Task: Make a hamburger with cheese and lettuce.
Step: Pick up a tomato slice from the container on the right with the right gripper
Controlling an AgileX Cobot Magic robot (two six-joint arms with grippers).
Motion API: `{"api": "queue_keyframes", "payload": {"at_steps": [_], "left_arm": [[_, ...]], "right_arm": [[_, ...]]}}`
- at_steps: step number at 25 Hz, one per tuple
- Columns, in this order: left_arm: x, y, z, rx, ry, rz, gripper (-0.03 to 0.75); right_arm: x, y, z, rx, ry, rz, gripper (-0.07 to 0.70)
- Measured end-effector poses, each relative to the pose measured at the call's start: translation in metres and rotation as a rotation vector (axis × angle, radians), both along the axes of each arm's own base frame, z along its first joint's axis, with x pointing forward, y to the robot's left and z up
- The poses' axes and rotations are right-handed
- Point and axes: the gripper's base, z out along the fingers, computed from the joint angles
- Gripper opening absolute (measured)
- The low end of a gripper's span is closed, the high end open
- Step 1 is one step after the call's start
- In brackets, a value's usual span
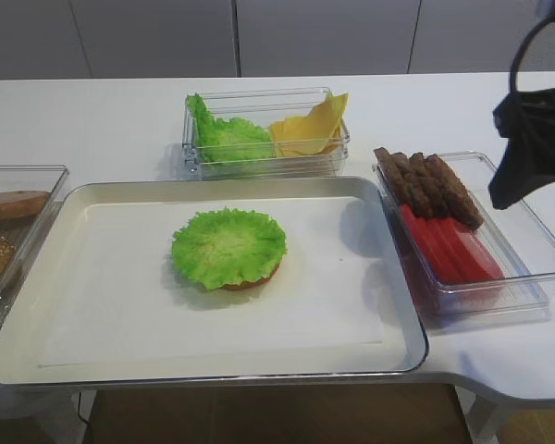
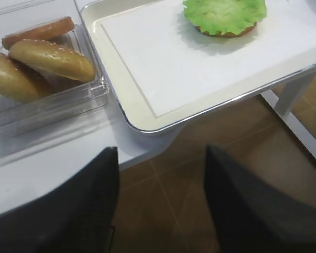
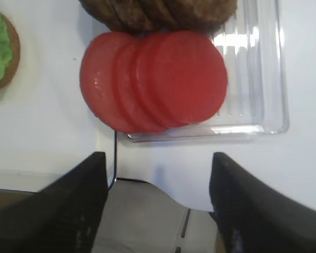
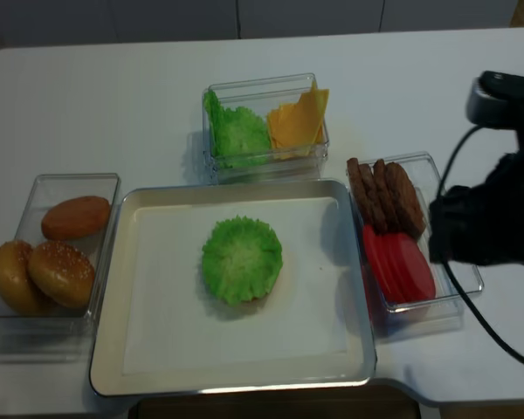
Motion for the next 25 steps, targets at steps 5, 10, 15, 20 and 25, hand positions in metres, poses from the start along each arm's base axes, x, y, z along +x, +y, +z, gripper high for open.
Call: {"api": "queue_keyframes", "payload": {"at_steps": [5,10,15,20,25], "left_arm": [[0.000,0.000,0.000,0.000,0.000,0.000,0.359],[0.000,0.000,0.000,0.000,0.000,0.000,0.340],[0.000,0.000,0.000,0.000,0.000,0.000,0.340],[0.000,0.000,0.000,0.000,0.000,0.000,0.326],[0.000,0.000,0.000,0.000,0.000,0.000,0.320]], "right_arm": [[0.021,0.025,-0.002,-0.008,0.024,0.042,0.481],[0.039,0.049,-0.009,-0.079,0.083,0.058,0.481],[0.050,0.072,-0.014,-0.155,0.102,0.070,0.481],[0.056,0.093,-0.026,-0.181,0.134,0.097,0.481],[0.064,0.099,-0.039,-0.213,0.164,0.105,0.481]]}}
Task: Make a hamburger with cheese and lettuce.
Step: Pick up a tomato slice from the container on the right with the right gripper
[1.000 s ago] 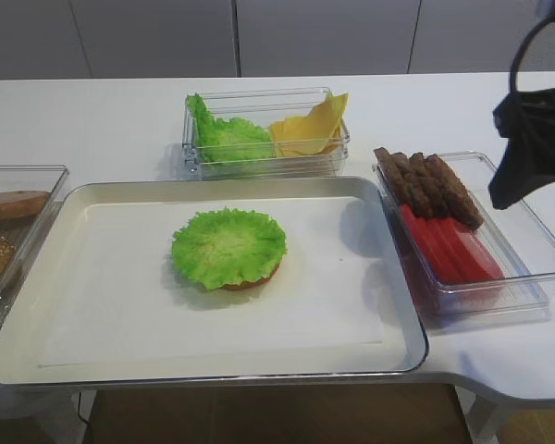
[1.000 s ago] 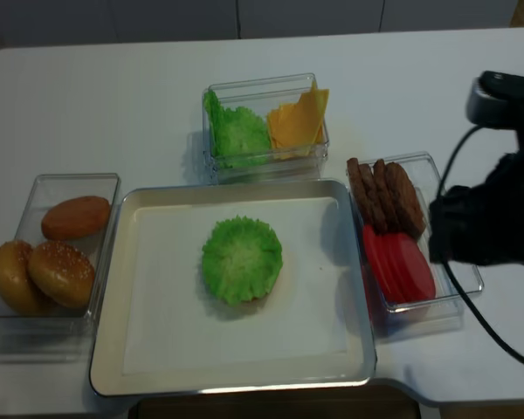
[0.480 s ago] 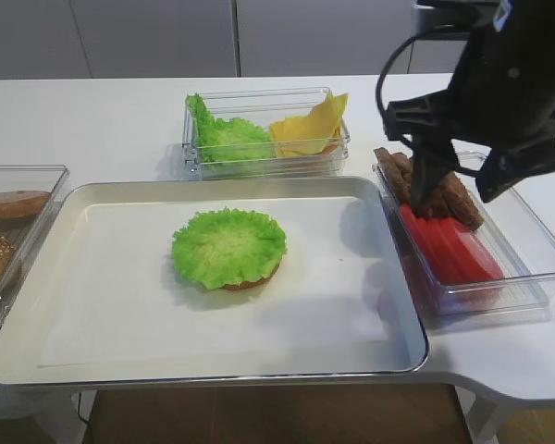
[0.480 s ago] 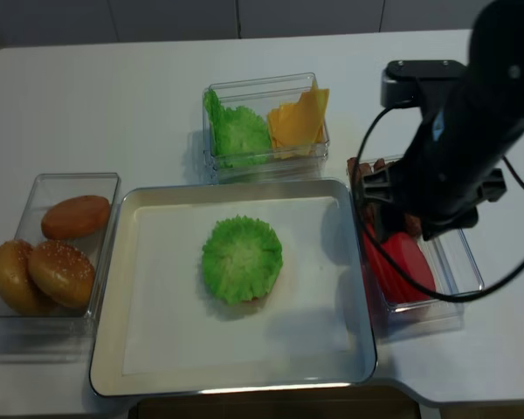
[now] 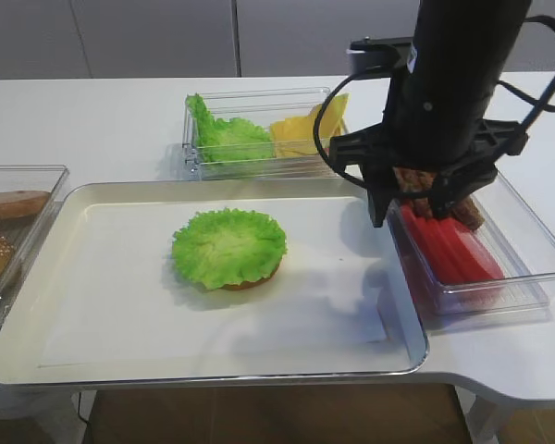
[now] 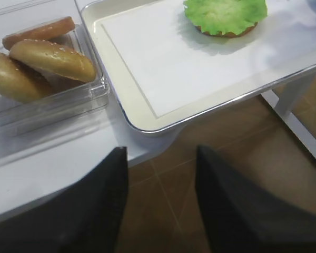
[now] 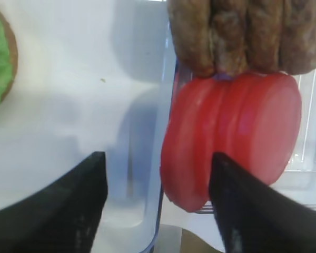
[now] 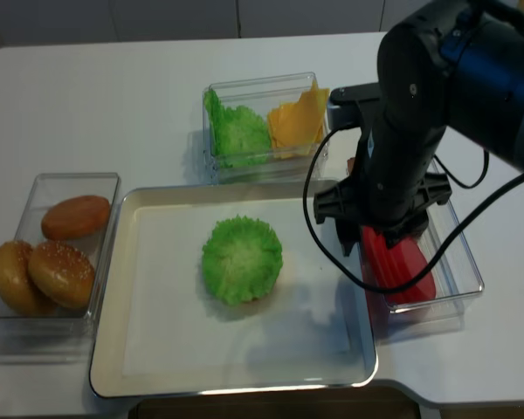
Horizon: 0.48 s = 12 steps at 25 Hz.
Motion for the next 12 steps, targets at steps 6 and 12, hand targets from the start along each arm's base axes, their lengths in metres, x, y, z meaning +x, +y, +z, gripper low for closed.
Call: {"api": "queue_keyframes", "payload": {"at_steps": [6,12], "left_arm": [[0.000,0.000,0.000,0.000,0.000,0.000,0.319],[0.000,0.000,0.000,0.000,0.000,0.000,0.317]], "right_arm": [[0.005,0.002,-0.009,-0.023,0.016,0.000,0.481],[0.006,0.005,-0.018,-0.027,0.055,-0.004,0.481]]}}
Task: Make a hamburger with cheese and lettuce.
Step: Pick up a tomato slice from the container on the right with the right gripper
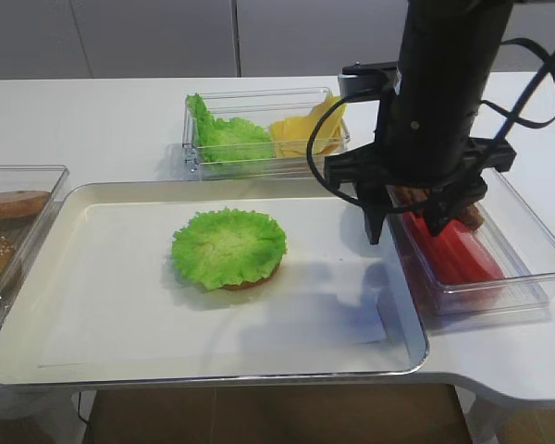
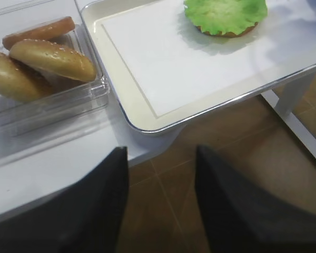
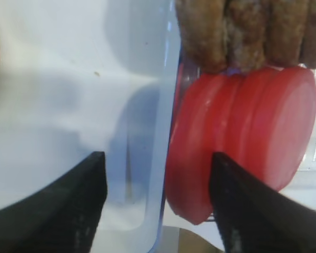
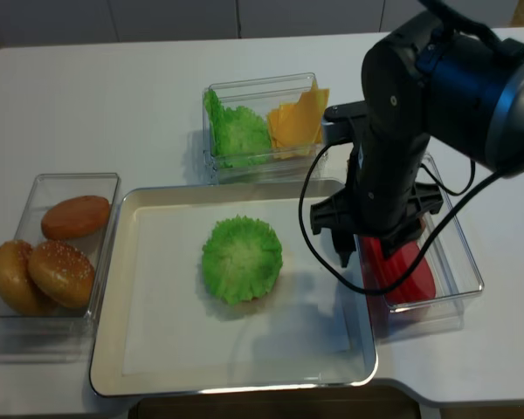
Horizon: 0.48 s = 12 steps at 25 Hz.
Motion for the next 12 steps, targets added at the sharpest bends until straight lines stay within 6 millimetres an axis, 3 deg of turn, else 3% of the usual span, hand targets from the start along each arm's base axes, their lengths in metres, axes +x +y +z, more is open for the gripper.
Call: {"api": "queue_keyframes", "payload": {"at_steps": [12], "left_arm": [[0.0000,0.0000,0.0000,0.000,0.000,0.000,0.296]], "right_arm": [[-0.0002,0.0011,-0.0013,0.007,0.011,-0.003,0.481]]}}
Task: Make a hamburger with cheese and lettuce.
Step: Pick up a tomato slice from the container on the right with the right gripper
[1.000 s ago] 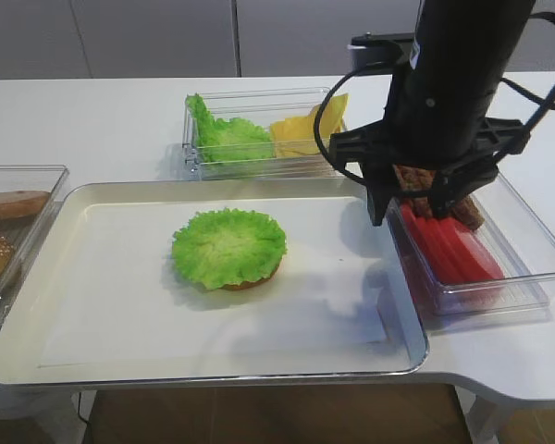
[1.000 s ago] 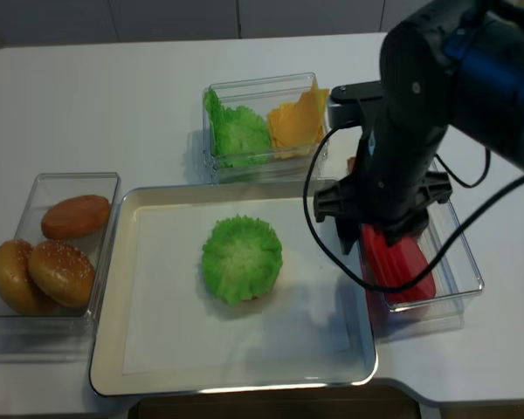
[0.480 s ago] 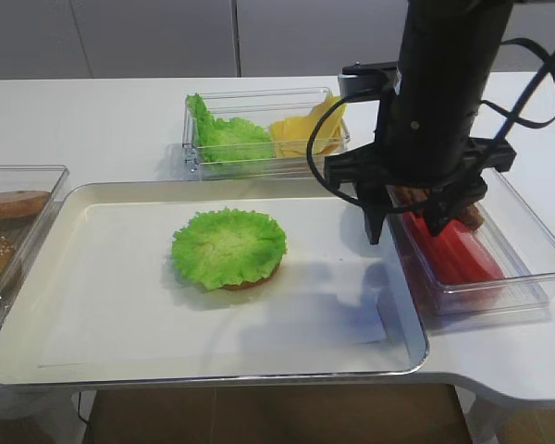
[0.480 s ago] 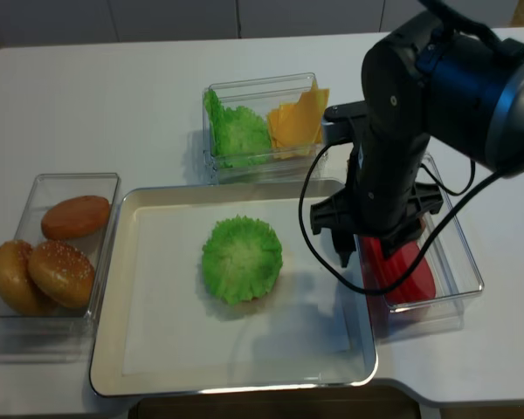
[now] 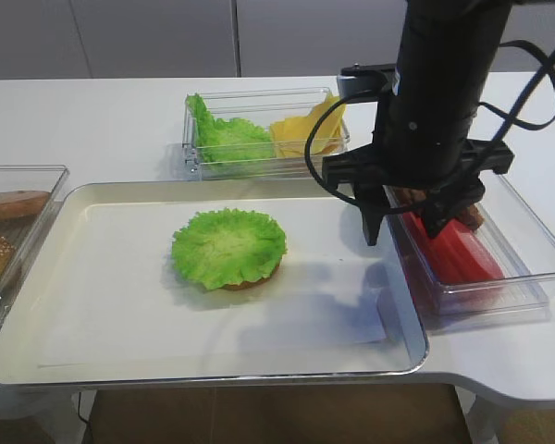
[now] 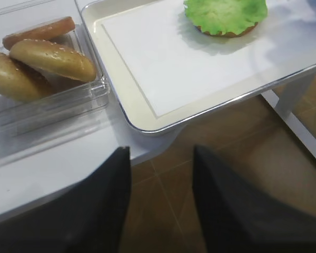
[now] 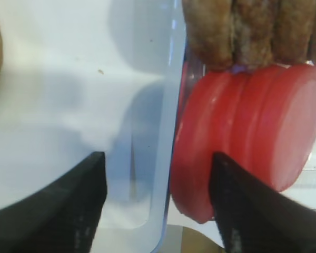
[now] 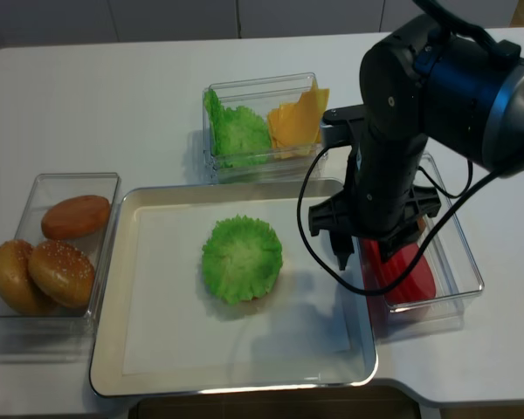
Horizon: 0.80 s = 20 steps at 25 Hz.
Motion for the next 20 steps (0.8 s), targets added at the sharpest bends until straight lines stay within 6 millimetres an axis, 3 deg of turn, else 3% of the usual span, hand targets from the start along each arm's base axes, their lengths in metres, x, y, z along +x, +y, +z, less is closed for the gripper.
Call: {"api": "queue_keyframes", "payload": {"at_steps": [20], "left_arm": [[0.0000,0.0000,0.0000,0.000,0.000,0.000,0.295]], "right_arm": [[0.0006,-0.0008,0.0000,-0.009,-0.007,0.003,0.463]]}}
